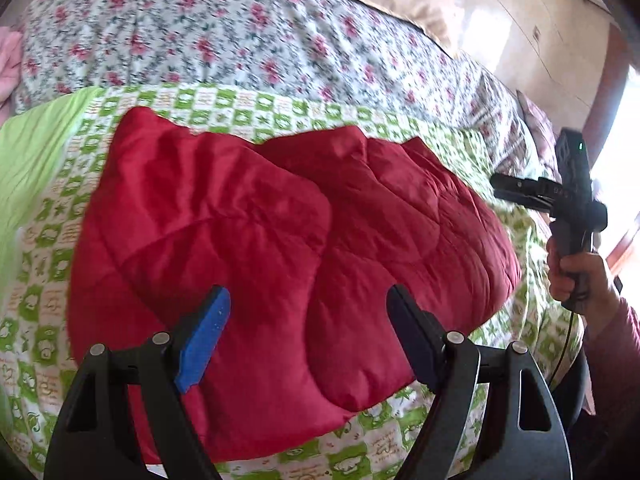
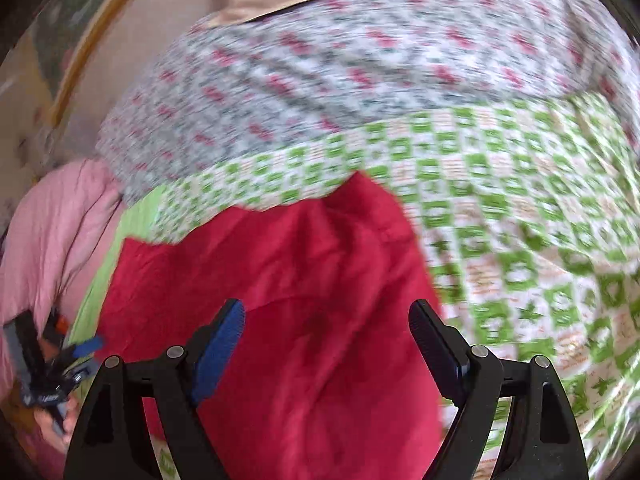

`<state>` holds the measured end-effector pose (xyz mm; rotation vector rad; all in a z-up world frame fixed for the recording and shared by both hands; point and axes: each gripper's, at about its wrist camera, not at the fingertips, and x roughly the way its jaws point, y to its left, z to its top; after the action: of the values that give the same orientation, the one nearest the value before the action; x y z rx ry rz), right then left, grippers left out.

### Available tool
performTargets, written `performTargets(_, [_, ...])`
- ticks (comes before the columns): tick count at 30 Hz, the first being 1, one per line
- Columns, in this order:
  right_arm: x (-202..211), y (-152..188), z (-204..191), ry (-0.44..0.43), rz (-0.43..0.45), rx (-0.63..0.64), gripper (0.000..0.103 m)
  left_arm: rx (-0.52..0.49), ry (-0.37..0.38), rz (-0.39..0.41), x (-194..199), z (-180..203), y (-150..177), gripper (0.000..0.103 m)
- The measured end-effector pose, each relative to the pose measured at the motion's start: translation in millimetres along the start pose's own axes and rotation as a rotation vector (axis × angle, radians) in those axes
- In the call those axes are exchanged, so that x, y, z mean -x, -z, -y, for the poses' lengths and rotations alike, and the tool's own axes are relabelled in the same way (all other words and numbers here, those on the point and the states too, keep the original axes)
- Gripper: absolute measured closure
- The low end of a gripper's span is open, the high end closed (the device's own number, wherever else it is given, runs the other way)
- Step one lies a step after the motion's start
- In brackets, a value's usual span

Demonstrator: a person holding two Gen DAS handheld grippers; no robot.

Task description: Fold large clothes

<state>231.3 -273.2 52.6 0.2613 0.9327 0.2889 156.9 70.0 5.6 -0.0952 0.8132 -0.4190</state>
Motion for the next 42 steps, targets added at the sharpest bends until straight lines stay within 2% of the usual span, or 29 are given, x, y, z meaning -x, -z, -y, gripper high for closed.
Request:
performTargets(4, [-20, 8, -39, -0.065, -0.069, 0.103, 0.018, -0.024, -0.051, -0.009, -9, 5, 1, 0.022])
performTargets(7, [-40, 13, -58, -0.063, -0.118, 0.153, 0.018, -0.018, -0.074, -0.013, -16, -1, -1, 0.022])
performTargets(12, [-77, 14, -59, 0.046, -0.178, 0.18, 0.018, -0.002, -0.114, -0.031, -32, -13, -8, 0.022])
performTargets(18, [-97, -1, -39, 0.097, -0.213, 0.126, 0.019, 0.083, -0.134, -0.051, -47, -29, -21, 0.022])
performTargets(21, [-104, -4, -33, 0.143, -0.201, 0.11, 0.02, 0.099, -0.152, -0.049, -57, -34, -27, 0.023])
performTargets(25, [-110, -9, -18, 0.164, -0.189, 0.041, 0.019, 0.137, -0.155, -0.06, -69, -49, -40, 0.033])
performTargets(27, [-112, -11, -12, 0.166, -0.184, 0.02, 0.019, 0.158, -0.156, -0.069, -76, -58, -46, 0.035])
performTargets(30, [-116, -12, -4, 0.18, -0.17, 0.002, 0.019, 0.187, -0.144, -0.094, -91, -71, -50, 0.035])
performTargets(34, [-119, -12, 11, 0.162, -0.153, -0.06, 0.019, 0.184, -0.171, -0.11, -104, -76, -52, 0.035])
performTargets(42, [-116, -6, 10, 0.163, -0.142, -0.063, 0.019, 0.189, -0.176, -0.106, -108, -79, -48, 0.035])
